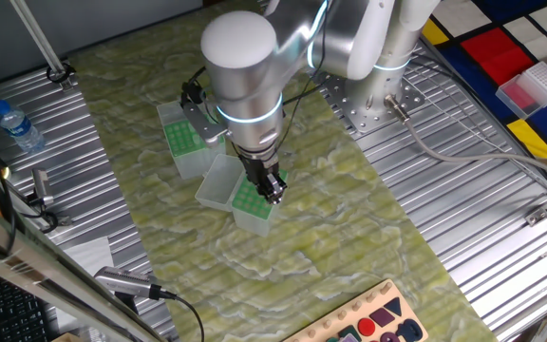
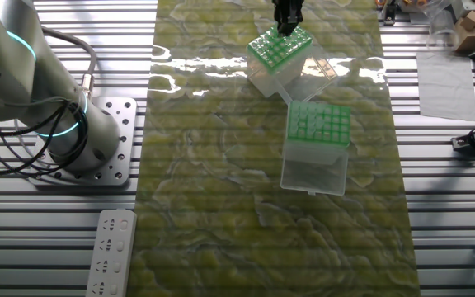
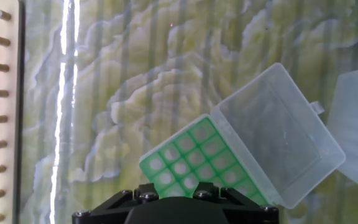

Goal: Transfer all large pipette tips from one holder to another

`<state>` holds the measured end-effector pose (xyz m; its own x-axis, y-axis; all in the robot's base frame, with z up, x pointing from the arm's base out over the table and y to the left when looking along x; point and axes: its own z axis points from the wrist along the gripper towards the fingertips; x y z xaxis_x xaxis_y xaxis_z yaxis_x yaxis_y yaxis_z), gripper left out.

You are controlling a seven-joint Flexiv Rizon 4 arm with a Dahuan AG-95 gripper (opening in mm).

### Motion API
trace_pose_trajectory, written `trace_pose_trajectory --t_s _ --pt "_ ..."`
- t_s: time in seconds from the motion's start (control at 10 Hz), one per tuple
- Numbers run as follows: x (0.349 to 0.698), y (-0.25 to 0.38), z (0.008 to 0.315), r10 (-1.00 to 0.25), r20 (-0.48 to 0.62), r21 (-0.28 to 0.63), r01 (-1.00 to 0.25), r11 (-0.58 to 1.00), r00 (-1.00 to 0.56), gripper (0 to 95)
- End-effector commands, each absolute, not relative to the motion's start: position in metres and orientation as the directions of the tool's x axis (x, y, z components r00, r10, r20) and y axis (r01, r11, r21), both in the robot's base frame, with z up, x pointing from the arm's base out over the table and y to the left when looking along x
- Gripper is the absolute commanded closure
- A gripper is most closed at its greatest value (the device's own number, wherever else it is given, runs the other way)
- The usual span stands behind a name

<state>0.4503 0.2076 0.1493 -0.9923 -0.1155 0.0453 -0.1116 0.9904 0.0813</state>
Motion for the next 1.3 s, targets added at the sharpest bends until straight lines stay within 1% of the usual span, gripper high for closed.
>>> trace_pose_trajectory --t_s 0.1,0.3,0.4,1.0,1.3 --pt "0.449 0.206 0.148 -0.118 0.047 0.071 -0.114 0.991 -0.992 76.0" --pt "0.449 0.206 0.149 -0.11 0.049 0.068 -0.106 0.992 -0.993 76.0" --pt "0.449 0.206 0.149 -0.102 0.052 0.066 -0.098 0.993 -0.993 95.0" --pt "0.449 0.206 0.162 -0.081 0.081 0.061 -0.077 0.995 -0.993 95.0" --pt "0.447 0.206 0.182 -0.074 0.093 0.043 -0.071 0.997 -0.993 95.0"
